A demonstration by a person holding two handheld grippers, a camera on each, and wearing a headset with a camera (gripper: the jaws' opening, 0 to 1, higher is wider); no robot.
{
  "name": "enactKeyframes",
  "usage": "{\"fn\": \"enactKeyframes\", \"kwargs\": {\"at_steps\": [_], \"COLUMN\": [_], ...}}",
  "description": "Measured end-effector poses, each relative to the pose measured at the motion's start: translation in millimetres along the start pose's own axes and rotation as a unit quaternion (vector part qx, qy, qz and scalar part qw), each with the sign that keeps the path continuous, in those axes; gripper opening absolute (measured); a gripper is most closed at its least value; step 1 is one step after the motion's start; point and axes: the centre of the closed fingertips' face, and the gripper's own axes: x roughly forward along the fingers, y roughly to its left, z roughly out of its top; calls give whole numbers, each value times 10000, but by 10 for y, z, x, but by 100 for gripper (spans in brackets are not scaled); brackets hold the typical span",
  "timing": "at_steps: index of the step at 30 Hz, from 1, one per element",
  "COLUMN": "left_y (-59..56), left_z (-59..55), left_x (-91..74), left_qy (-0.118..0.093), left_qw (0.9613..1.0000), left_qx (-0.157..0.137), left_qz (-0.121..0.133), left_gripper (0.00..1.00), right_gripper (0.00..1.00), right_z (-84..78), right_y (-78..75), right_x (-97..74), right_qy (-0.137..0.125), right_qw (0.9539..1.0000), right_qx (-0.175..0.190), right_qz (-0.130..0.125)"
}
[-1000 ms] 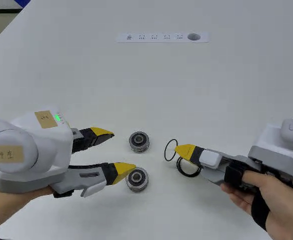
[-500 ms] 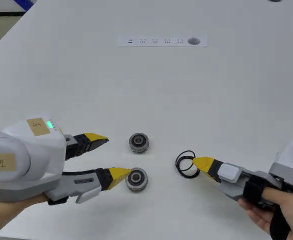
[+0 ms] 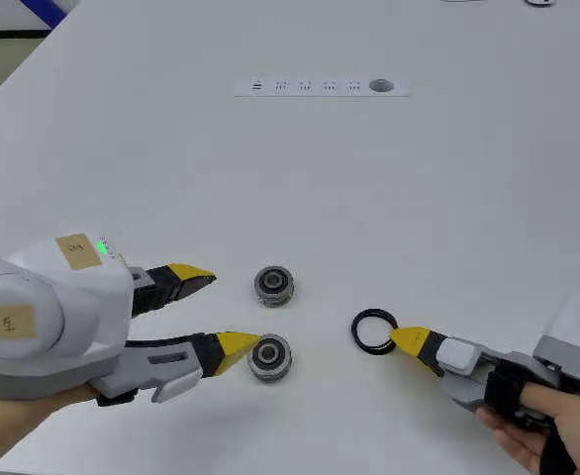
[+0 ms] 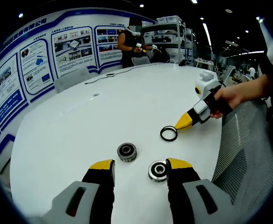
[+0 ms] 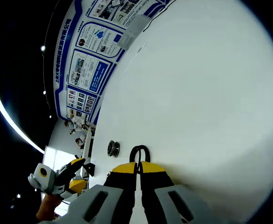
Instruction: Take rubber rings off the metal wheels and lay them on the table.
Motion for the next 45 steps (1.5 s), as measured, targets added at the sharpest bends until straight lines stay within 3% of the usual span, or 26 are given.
{"fn": "enactKeyframes", "kwargs": {"at_steps": [5,18,22,25,30,33,36,42,45], "left_y": [5,1,33,45,100,129,151,158,132], "left_z": [-13,-12,-14,-2,3,9,-15,-27,-62], "left_x": [-14,-63,-102,-140,-211,-258,-301,-390,-413], "left_qy": [21,-30,-74,-188,-369,-494,-574,-855,-883], "left_qw": [10000,10000,9998,9994,9971,9950,9926,9856,9841], "left_qx": [12,-3,-53,-191,-454,-623,-772,-1096,-1164], "left_qz": [3,61,161,231,484,610,743,964,1008], "left_gripper": [46,46,46,46,49,51,53,60,62], "right_gripper": [6,9,10,10,11,13,14,19,24], "right_z": [-10,35,180,256,376,439,461,508,518], "right_y": [-48,-20,-33,-41,-24,-25,26,70,75], "right_x": [-12,-66,-137,-186,-259,-290,-337,-419,-471], "right_qy": [-8,-75,-321,-343,-468,-551,-676,-792,-793], "right_qw": [9999,9997,9978,9952,9839,9727,9585,9435,9397], "right_qx": [-29,-183,-547,-890,-1700,-2224,-2737,-3175,-3287], "right_qz": [-153,-146,-174,-208,-298,-356,-417,-514,-516]}}
